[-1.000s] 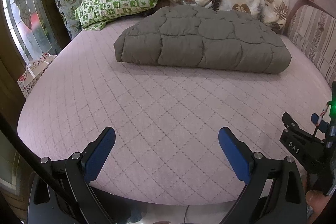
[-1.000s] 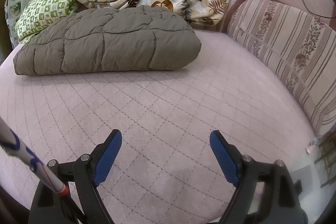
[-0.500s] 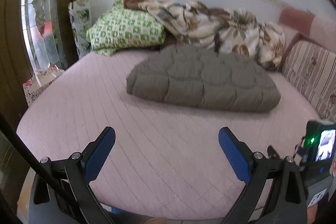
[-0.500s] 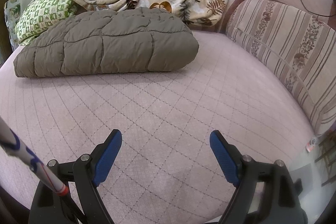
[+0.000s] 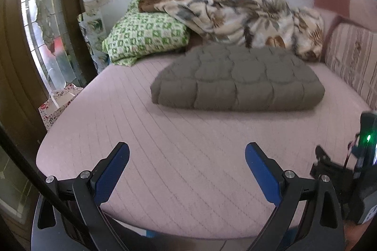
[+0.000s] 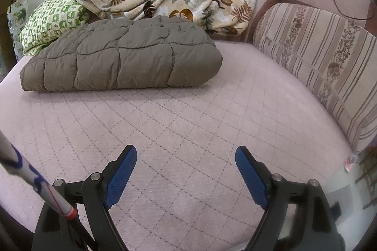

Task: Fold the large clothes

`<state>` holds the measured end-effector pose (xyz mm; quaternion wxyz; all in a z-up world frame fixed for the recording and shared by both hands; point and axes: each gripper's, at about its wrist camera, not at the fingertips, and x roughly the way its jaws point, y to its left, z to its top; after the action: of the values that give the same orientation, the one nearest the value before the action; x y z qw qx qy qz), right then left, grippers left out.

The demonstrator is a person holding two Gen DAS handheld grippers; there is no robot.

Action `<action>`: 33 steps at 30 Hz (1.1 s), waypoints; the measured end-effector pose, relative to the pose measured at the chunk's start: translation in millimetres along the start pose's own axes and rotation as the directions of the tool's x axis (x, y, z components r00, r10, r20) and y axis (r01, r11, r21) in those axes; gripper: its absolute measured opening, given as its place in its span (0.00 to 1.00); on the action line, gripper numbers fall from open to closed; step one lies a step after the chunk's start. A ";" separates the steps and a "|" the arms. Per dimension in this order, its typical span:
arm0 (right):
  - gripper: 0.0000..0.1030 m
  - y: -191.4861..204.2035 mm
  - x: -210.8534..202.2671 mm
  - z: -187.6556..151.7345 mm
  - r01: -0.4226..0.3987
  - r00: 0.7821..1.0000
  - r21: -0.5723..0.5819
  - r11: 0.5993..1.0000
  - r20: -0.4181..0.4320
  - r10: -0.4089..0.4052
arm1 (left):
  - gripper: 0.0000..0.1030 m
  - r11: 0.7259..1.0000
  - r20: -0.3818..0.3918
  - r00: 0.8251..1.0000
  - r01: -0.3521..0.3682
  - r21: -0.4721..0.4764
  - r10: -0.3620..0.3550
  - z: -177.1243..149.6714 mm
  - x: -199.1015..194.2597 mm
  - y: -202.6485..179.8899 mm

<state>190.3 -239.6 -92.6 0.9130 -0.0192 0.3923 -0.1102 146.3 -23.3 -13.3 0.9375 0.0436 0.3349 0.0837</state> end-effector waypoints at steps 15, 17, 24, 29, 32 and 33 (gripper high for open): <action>0.86 1.1 -3.8 -2.1 -0.004 1.000 0.001 1.000 0.005 0.004 | 0.95 0.997 -0.143 0.989 0.051 0.056 -0.043 -22.3 29.0 -19.5; 0.86 1.1 -4.0 -2.3 -0.004 1.000 0.001 1.000 0.004 0.004 | 0.95 0.997 -0.163 0.985 0.062 0.055 -0.052 -25.4 32.2 -21.1; 0.86 1.2 -4.0 -2.5 -0.004 1.000 0.001 1.000 0.003 0.004 | 0.95 0.995 -0.190 0.980 0.079 0.052 -0.068 -28.7 37.0 -22.5; 0.86 1.2 -2.2 -4.1 -0.004 1.000 0.002 1.000 -0.002 0.004 | 0.95 0.996 -0.201 0.977 0.079 0.051 -0.067 -28.8 39.6 -23.2; 0.86 1.6 -2.1 -4.7 -0.004 1.000 0.002 1.000 -0.003 0.004 | 0.95 0.996 -0.209 0.976 0.079 0.048 -0.067 -29.0 41.8 -22.3; 0.86 1.2 -1.9 -4.3 -0.005 1.000 0.002 1.000 -0.003 0.005 | 0.95 0.996 -0.211 0.975 0.079 0.046 -0.068 -29.1 42.5 -21.9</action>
<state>186.1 -237.8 -94.4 0.9127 -0.0173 0.3938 -0.1082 163.0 -36.1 -65.2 0.8979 0.0472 0.4354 0.0439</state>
